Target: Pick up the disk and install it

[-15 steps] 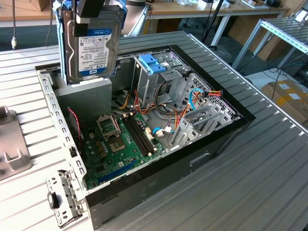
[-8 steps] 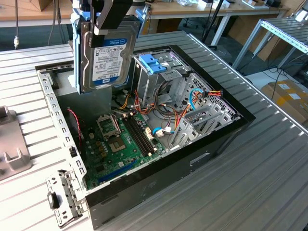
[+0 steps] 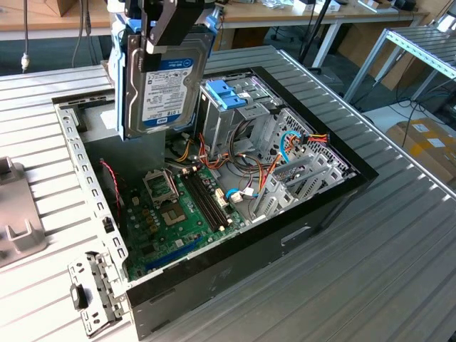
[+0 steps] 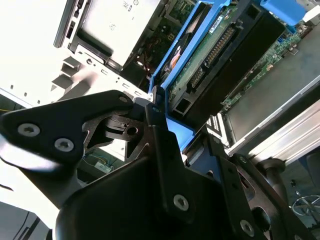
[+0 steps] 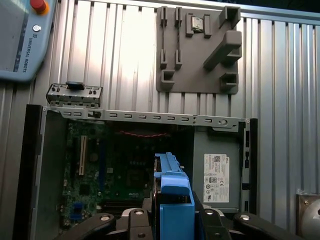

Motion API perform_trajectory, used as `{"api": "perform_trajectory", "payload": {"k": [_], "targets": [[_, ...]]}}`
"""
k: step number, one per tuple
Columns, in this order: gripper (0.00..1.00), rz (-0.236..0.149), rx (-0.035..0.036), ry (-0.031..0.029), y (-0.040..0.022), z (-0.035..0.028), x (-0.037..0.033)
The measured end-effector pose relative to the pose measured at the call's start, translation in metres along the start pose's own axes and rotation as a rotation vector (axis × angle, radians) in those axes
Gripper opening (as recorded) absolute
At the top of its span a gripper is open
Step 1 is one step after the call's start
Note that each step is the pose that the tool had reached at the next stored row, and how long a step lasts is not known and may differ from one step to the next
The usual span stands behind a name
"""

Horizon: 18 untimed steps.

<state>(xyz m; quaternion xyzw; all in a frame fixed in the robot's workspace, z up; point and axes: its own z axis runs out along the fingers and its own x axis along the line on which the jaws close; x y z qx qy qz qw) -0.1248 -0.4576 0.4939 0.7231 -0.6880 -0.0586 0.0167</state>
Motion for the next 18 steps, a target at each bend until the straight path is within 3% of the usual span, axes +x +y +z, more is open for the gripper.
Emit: {"api": "perform_trajectory", "payload": {"k": [18], "targets": [[0.37,0.000,-0.0039,-0.0001,-0.0130,-0.0001,0.0104]]}}
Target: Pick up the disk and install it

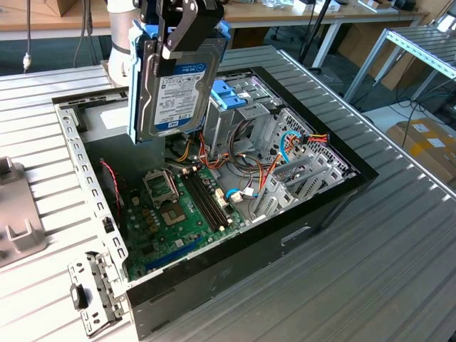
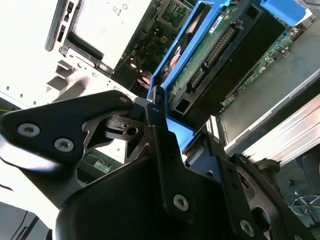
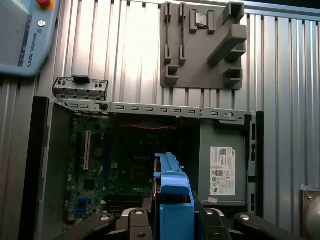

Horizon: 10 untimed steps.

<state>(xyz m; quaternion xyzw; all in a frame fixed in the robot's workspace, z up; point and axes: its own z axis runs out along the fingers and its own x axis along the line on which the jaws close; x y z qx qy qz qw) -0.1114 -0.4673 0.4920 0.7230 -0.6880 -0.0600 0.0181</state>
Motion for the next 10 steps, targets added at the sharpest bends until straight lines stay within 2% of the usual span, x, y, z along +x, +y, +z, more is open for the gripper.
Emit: {"api": "perform_trajectory", "payload": {"k": [10], "targets": [[0.37,0.000,-0.0030,-0.0002,-0.0096,0.0000,0.0072]]}}
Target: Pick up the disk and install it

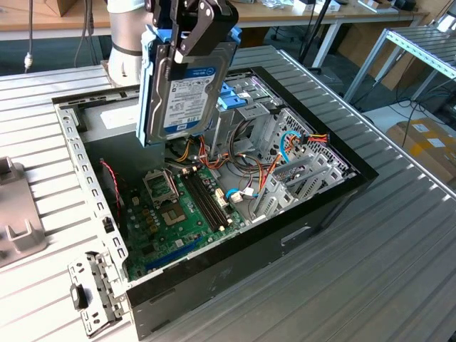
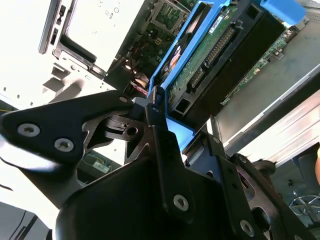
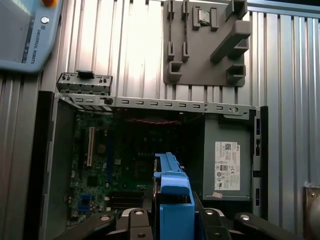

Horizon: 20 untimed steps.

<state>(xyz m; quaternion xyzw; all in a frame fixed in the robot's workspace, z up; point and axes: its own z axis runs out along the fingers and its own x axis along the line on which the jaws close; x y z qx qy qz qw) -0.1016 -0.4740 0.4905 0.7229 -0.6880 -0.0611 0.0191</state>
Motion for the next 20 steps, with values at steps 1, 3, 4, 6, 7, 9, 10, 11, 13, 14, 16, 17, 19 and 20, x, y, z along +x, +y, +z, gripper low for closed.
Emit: {"api": "perform_trajectory", "payload": {"k": [1,3,4,6,7,9,10,11,13,14,16,17,19,20], "targets": [[0.37,0.000,-0.0006,0.0000,-0.0020,0.0000,0.0012],[0.37,0.000,-0.0012,0.0000,-0.0036,-0.0001,0.0022],[0.37,0.000,-0.0015,0.0000,-0.0045,-0.0001,0.0029],[0.37,0.000,-0.0021,-0.0001,-0.0062,-0.0001,0.0041],[0.37,0.000,-0.0026,-0.0001,-0.0076,-0.0001,0.0053],[0.37,0.000,-0.0031,-0.0001,-0.0091,-0.0001,0.0064],[0.37,0.000,-0.0035,-0.0001,-0.0102,-0.0002,0.0073],[0.37,0.000,-0.0036,-0.0002,-0.0109,-0.0001,0.0078],[0.37,0.000,-0.0042,-0.0002,-0.0126,-0.0002,0.0091],[0.37,0.000,-0.0048,-0.0003,-0.0141,-0.0002,0.0105],[0.37,0.000,-0.0056,-0.0003,-0.0168,-0.0003,0.0128],[0.37,0.000,-0.0059,-0.0004,-0.0178,-0.0003,0.0138],[0.37,0.000,-0.0064,-0.0003,-0.0194,-0.0004,0.0153],[0.37,0.000,-0.0067,-0.0003,-0.0202,-0.0004,0.0161]]}}
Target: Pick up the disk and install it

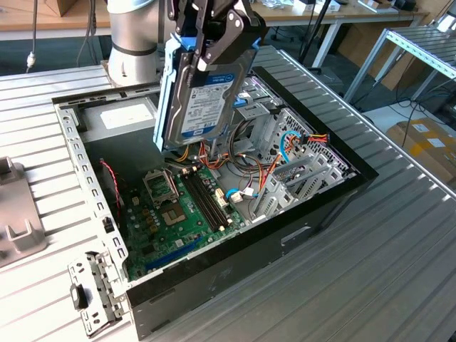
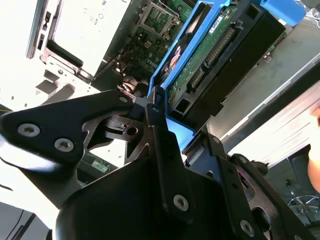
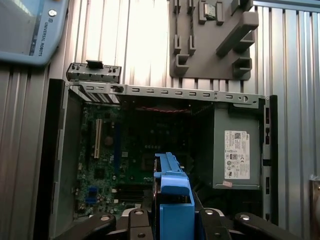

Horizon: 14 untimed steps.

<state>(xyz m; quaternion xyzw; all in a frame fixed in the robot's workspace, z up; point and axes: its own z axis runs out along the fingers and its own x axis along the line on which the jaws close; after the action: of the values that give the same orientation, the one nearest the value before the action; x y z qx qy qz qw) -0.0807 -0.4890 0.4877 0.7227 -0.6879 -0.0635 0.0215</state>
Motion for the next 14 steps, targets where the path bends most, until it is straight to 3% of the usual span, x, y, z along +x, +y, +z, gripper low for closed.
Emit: {"api": "perform_trajectory", "payload": {"k": [14], "targets": [[0.37,0.000,-0.0032,-0.0002,-0.0107,-0.0002,0.0099]]}}
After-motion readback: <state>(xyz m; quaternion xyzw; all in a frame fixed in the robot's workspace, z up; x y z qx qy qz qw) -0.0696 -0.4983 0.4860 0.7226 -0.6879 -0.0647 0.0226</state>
